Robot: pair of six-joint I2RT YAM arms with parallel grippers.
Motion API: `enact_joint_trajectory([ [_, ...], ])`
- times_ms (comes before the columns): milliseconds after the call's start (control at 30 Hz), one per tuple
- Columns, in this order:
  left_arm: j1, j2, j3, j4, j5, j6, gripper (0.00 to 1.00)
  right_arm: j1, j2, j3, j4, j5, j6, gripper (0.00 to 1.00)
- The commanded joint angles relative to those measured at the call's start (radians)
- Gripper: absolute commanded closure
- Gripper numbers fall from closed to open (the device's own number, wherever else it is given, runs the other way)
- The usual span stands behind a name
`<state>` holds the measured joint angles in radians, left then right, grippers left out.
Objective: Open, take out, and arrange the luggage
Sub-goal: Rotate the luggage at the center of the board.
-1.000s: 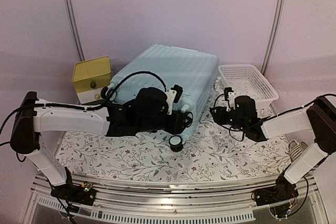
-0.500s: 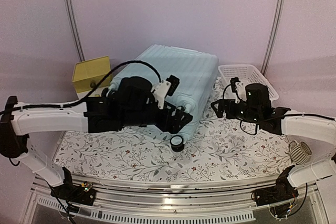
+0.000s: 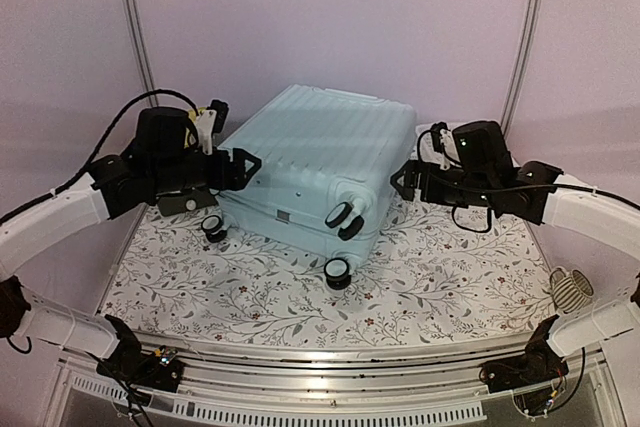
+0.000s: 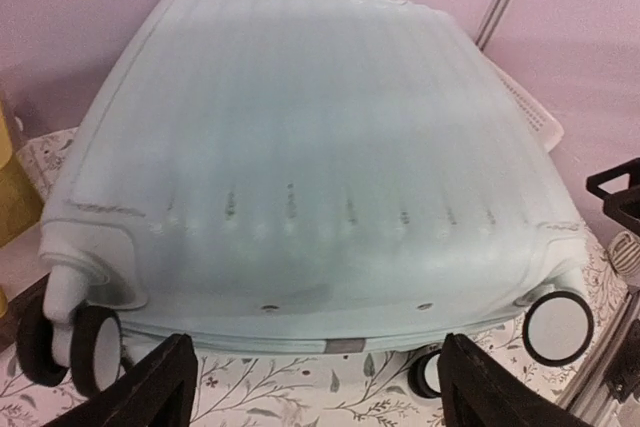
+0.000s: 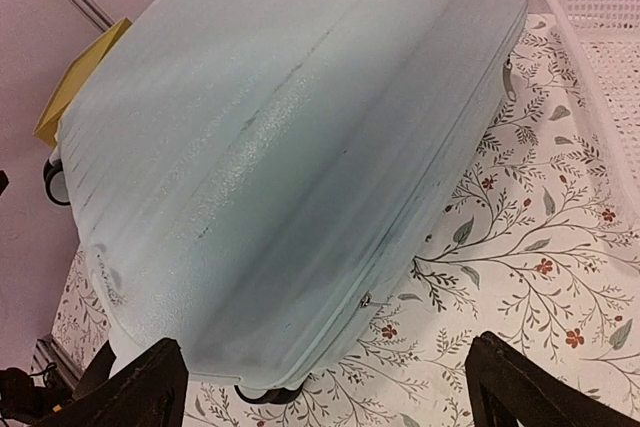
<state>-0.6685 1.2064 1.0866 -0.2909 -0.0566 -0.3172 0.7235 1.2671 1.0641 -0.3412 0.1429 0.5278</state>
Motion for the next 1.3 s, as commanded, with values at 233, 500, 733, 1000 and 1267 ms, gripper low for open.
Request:
enact_joint_trajectory([
  [233,0.319,-0.019,-0.084,0.030,0.219,-0.013,0.10,-0.036,0.009,0.091,-0.099,-0.025,0.062,0.01],
  [500,0.383,-0.020,-0.073,0.028,0.234,0.017,0.09,-0.047,0.081,0.135,-0.055,-0.028,0.025,0.01],
  [733,0.402,-0.018,-0.088,0.029,0.172,0.021,0.09,-0.058,0.121,0.137,-0.057,-0.032,-0.026,0.01],
  [1000,0.403,-0.032,-0.135,0.123,0.142,0.004,0.09,-0.060,0.124,0.134,-0.058,-0.040,-0.019,0.01],
  [1267,0.403,-0.053,-0.145,0.150,0.083,0.015,0.08,-0.061,0.107,0.122,-0.059,-0.041,-0.019,0.01],
])
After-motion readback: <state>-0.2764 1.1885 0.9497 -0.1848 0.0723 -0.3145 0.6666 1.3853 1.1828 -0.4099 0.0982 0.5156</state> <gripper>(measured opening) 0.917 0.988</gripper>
